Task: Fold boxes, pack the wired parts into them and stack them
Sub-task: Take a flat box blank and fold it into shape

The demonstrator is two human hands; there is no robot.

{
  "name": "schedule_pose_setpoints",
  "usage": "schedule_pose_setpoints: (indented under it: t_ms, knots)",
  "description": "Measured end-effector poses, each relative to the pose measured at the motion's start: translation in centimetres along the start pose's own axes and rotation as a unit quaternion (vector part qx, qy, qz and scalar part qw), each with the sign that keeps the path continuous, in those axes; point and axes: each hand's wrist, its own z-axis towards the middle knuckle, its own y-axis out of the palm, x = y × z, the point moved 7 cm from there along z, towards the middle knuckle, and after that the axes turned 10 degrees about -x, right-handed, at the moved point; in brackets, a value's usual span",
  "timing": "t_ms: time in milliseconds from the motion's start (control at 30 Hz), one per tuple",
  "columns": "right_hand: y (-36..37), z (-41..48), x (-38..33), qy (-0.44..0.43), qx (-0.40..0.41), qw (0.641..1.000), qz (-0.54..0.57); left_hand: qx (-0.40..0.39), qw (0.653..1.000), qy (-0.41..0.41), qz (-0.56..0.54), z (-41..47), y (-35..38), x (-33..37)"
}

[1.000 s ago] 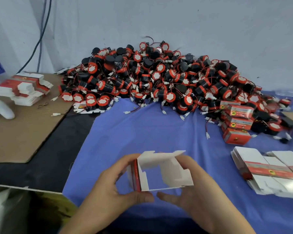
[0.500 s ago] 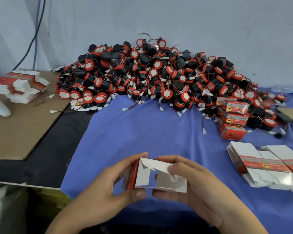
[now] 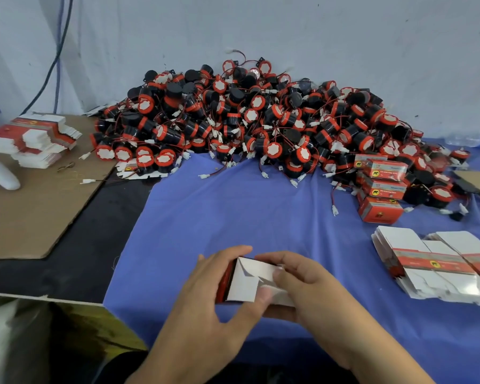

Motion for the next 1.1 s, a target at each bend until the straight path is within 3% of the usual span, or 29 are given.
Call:
schedule_pose_setpoints:
  t_ms: [100, 300, 500, 600, 733, 1100]
  knots:
    - [-0.2, 0.0, -0.1, -0.012, 0.008, 1.0, -0.003, 0.033, 0.999, 0.013, -0.031, -0.5, 0.8, 0.2]
    - [-0.7, -0.5, -0.9, -0.057, 0.045, 0.992, -0.103, -0.018, 0.991, -0.015, -0.131, 0.0, 2.1, -1.1]
    - [-0.5, -1.1, -1.5, -0.092, 0.035, 0.987, -0.126, 0.005, 0.977, 0.0, -0.211, 0.5, 1.1, -1.3]
    - [-0.5, -1.3, -1.4, -0.106, 0.016, 0.993, -0.055, 0.036, 0.965, -0.001, -0.26, 0.0, 0.8, -1.8]
    - [-0.4, -2.1, -1.2, -0.091, -0.098, 0.983, 0.125, 0.034, 0.949, -0.041, -0.31, 0.0, 0.4, -2.6]
    - [0.0, -2.0, -0.9, -0.158, -0.032, 0.986, 0.043, -0.005, 0.985, 0.023, -0.169, 0.0, -0.3, -1.2]
